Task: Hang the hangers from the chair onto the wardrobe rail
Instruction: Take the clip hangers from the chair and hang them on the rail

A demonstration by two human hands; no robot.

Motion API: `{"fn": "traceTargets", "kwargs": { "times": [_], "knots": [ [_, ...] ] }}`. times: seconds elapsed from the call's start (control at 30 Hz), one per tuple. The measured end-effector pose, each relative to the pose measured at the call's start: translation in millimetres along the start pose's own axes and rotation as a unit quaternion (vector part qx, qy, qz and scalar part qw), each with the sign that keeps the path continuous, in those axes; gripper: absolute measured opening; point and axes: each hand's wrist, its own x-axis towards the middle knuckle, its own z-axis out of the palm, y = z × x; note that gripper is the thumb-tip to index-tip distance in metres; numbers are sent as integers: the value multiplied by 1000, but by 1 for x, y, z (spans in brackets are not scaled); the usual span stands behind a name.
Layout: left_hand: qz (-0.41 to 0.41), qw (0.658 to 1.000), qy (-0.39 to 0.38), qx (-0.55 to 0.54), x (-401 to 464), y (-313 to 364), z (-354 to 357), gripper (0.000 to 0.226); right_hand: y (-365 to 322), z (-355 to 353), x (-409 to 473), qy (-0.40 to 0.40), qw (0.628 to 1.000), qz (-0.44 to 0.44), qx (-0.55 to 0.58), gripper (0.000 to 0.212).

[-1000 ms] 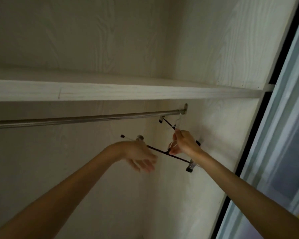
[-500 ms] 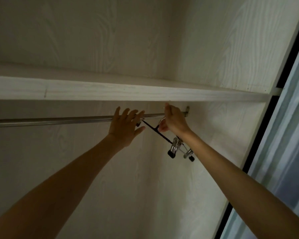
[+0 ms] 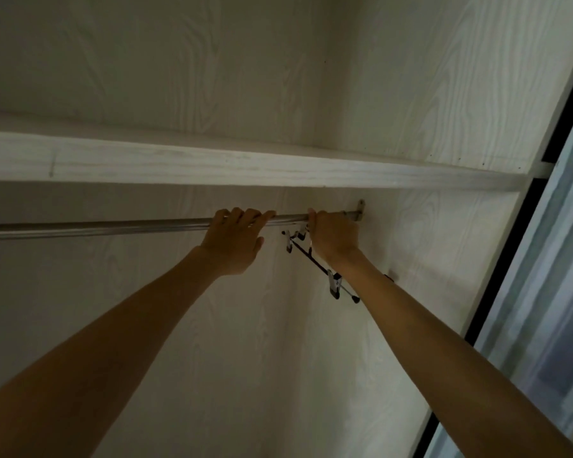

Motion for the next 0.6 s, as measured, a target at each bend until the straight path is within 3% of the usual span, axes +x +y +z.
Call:
{"fn": "traceTargets", "kwargs": {
  "times": [0.13, 0.27, 0.37, 0.6],
  "knots": [
    [11, 999, 19, -24, -5, -5, -7, 53, 15, -6, 4, -5, 997, 12, 72, 42],
    [-41, 995, 90, 17, -15, -10, -12, 43, 32, -12, 5, 72, 988, -113, 77, 34],
    [-84, 992, 90, 36, -16, 0, -10, 43, 33, -3, 14, 24, 981, -189, 28, 37],
    [-130, 987, 88, 23, -21, 24, -6, 43, 58, -5, 20, 12, 980, -199, 21, 38]
  ]
}}
